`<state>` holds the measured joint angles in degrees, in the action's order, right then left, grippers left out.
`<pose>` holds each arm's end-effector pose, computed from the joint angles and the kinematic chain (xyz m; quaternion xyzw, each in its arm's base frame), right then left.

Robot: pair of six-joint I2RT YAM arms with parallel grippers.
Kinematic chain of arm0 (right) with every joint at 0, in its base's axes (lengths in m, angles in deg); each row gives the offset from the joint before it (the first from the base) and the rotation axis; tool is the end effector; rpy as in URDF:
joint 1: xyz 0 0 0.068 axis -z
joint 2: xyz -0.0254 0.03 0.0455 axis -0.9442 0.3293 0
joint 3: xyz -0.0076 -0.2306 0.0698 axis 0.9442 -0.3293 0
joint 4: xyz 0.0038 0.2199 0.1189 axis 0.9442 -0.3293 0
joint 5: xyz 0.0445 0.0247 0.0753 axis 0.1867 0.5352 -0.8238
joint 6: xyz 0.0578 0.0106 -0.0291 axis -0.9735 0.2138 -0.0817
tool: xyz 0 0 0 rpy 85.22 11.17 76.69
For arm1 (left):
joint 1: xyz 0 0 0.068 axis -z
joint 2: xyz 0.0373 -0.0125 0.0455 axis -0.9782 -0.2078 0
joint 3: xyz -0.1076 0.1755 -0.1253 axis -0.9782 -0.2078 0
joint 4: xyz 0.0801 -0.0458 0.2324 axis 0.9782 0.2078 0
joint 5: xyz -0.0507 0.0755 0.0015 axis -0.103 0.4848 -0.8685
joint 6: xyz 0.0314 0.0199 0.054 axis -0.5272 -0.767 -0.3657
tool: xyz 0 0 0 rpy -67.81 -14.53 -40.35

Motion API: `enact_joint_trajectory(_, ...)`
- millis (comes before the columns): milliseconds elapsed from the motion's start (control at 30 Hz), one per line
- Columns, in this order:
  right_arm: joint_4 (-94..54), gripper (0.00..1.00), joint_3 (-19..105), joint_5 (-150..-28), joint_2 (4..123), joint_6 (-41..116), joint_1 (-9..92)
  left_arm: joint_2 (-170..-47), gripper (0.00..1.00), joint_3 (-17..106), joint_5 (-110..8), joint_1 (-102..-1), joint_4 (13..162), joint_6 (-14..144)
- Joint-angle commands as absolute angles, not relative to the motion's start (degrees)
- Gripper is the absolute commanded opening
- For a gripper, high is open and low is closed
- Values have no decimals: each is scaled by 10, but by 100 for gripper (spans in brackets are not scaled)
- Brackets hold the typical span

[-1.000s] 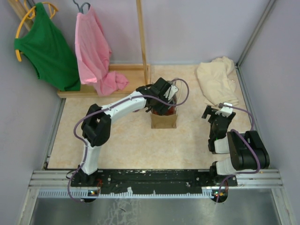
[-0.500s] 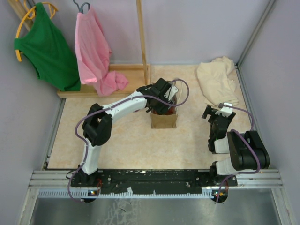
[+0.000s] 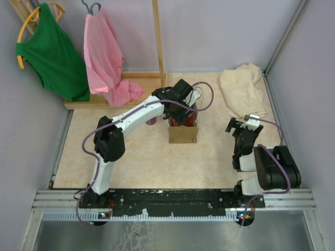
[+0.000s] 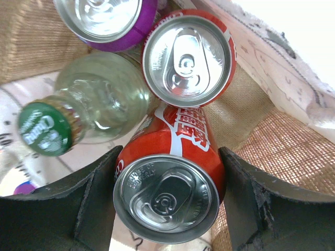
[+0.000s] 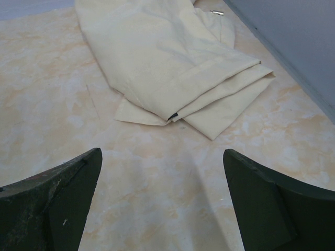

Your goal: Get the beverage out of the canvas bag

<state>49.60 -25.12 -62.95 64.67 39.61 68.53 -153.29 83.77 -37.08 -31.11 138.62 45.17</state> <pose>0.2312 -0.0075 0.1219 0.1265 0.7285 -0.0791 0.6686 0.3063 -0.3200 0.2303 0.4318 0.8573 -0.0492 0.2758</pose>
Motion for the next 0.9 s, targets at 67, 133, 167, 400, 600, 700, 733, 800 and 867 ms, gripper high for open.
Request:
enact_joint_trajectory(67, 520, 99, -234, -621, 650, 403, 681, -1500, 0, 916, -363, -309, 1425, 432)
enact_joint_trajectory(133, 520, 99, -234, -621, 650, 403, 681, -1500, 0, 928, -366, -309, 1430, 430)
enact_joint_trajectory(167, 520, 99, -234, -621, 650, 403, 681, -1499, 0, 933, -365, -309, 1430, 430)
enact_joint_trajectory(400, 520, 99, -234, -621, 650, 403, 682, -1499, 0, 959, -360, -309, 1433, 422)
enact_joint_trajectory(600, 520, 99, -234, -621, 650, 403, 681, -1498, 0, 1007, -330, -309, 1437, 407)
enact_joint_trajectory(700, 520, 99, -234, -620, 650, 403, 681, -1494, 0, 1027, -323, -310, 1428, 400)
enact_joint_trajectory(733, 520, 99, -234, -620, 650, 403, 681, -1493, 0, 1031, -323, -310, 1425, 399)
enact_joint_trajectory(800, 520, 99, -234, -620, 650, 403, 681, -1490, 0, 1035, -323, -310, 1421, 399)
enact_joint_trajectory(867, 520, 99, -234, -621, 650, 403, 681, -1488, 0, 1036, -321, -311, 1421, 401)
